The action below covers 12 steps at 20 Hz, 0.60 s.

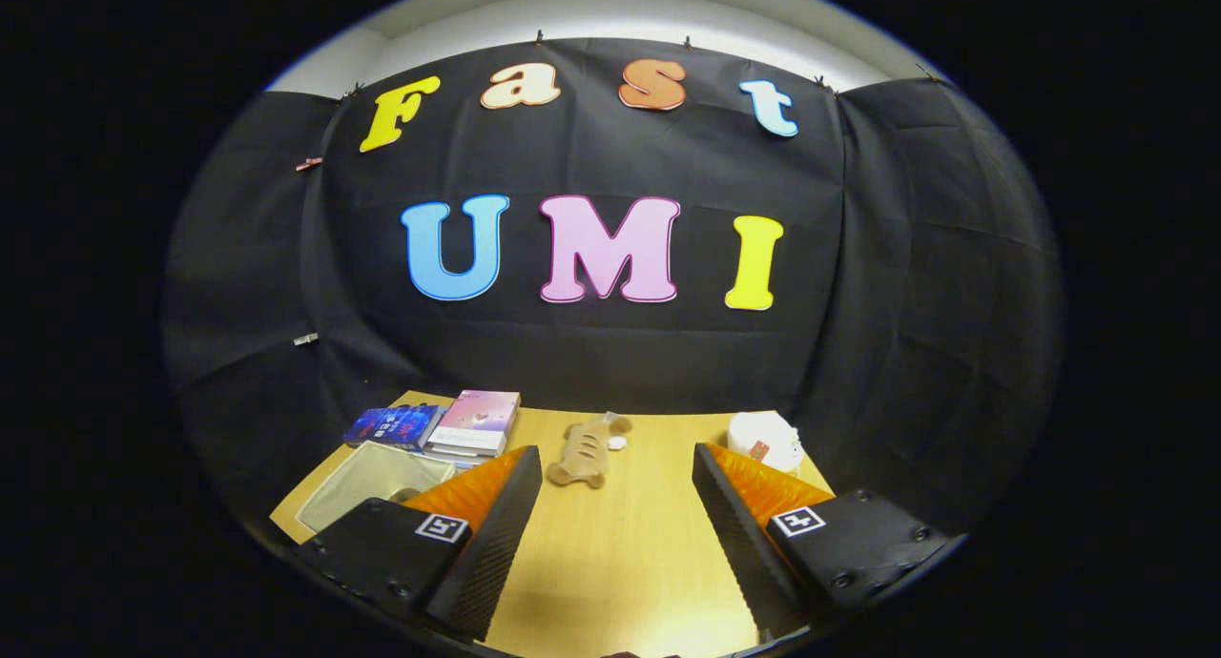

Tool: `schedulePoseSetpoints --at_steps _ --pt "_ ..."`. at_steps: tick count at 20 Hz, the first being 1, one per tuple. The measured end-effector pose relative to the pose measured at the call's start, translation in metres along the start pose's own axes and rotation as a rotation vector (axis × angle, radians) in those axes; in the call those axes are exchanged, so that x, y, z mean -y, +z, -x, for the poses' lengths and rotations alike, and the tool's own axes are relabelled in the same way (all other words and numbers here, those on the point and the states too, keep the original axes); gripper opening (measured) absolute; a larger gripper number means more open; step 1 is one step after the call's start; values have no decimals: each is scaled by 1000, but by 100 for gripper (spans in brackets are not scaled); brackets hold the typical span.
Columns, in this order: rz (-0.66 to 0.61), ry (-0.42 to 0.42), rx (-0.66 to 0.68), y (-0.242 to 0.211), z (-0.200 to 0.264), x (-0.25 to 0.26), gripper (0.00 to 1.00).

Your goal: Open the storage box then place both shoes into the box .Put the left shoe in first, then the right shoe, with the right side of both shoes facing outward in a uniform manner.

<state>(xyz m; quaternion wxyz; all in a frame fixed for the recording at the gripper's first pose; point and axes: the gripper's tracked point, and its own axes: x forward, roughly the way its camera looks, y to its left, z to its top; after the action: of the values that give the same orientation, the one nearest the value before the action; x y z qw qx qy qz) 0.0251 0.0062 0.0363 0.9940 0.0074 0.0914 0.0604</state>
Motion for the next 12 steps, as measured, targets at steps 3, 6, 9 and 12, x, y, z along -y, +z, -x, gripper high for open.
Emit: schedulePoseSetpoints --at_steps 3,6,9,12 --pt "-9 6 0 -7 7 21 99" --pt "-13 22 -3 -10 3 34 99" --pt "-15 46 8 -9 -1 44 99" --pt "-19 92 -8 -15 -3 43 99"
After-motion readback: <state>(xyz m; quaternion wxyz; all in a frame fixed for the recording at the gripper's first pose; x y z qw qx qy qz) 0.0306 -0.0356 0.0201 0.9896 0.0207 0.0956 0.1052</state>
